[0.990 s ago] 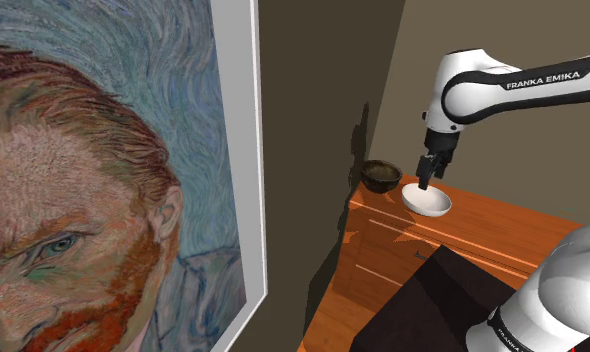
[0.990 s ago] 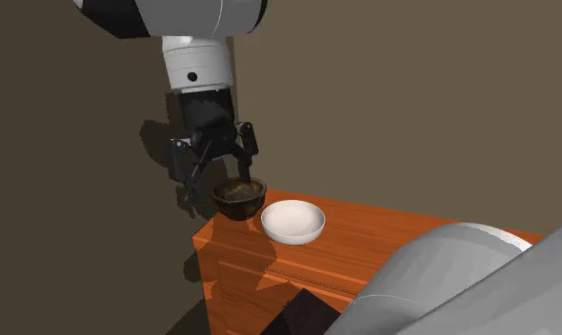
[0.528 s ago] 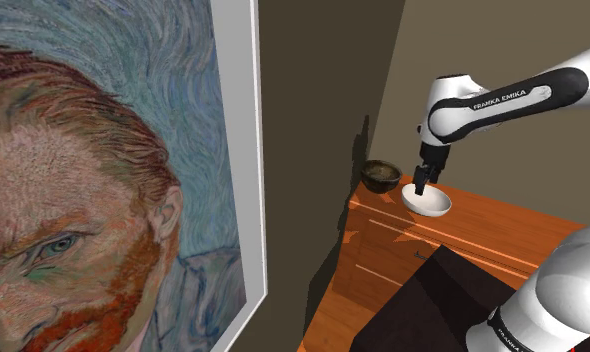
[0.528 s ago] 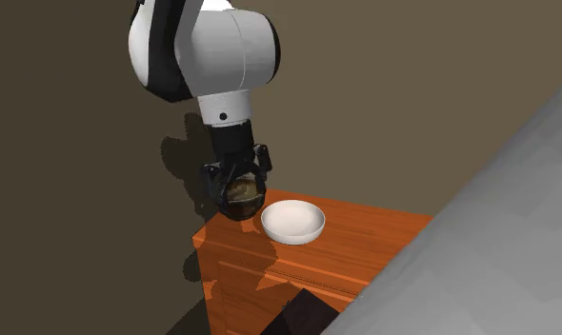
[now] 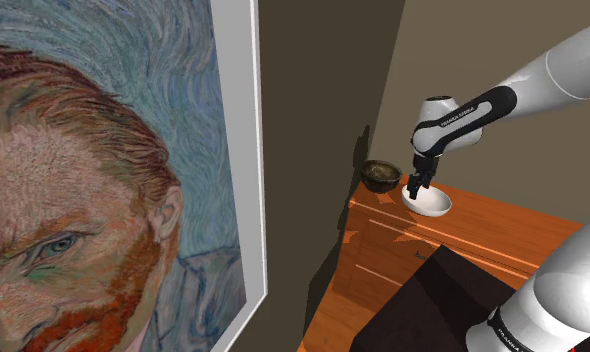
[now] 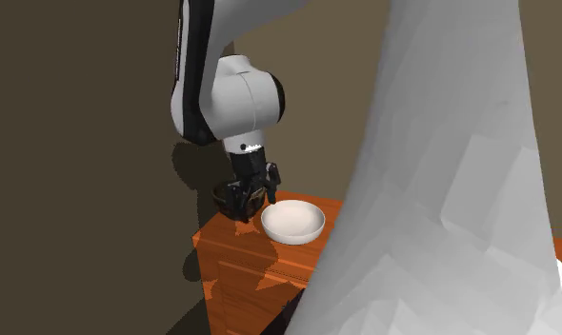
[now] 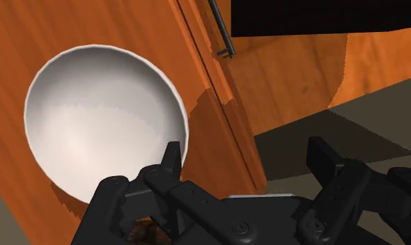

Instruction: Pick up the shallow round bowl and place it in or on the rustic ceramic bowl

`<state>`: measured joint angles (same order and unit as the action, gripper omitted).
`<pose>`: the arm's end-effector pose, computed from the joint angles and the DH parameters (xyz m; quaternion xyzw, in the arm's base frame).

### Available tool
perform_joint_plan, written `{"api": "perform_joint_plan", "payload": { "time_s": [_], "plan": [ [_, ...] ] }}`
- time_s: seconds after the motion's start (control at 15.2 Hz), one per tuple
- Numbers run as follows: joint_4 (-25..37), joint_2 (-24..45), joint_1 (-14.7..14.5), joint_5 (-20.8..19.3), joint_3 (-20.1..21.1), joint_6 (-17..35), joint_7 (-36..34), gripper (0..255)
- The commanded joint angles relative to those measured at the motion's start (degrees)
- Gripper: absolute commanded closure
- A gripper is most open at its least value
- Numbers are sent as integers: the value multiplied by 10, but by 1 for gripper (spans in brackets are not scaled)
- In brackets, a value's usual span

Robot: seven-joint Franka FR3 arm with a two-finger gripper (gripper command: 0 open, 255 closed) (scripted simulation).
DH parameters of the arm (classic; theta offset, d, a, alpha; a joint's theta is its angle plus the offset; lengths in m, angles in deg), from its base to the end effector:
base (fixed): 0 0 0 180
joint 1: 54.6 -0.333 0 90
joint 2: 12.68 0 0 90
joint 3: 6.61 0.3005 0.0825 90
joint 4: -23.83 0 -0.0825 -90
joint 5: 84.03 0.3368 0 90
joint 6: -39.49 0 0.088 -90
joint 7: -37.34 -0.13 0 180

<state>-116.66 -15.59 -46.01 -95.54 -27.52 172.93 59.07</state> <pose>0.3748 -0.2190 0.3072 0.9974 0.0046 -0.0597 0.0392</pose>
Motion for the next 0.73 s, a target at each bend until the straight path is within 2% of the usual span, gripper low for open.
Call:
{"api": "perform_joint_plan", "payload": {
  "time_s": [0.0, 0.26, 0.66],
  "plan": [
    [13, 45, 7, 8, -10, 36, 22, 0],
    [59, 135, 26, 40, -15, 85, 67, 0],
    [54, 177, 36, 56, -9, 131, 79, 0]
  ]
}}
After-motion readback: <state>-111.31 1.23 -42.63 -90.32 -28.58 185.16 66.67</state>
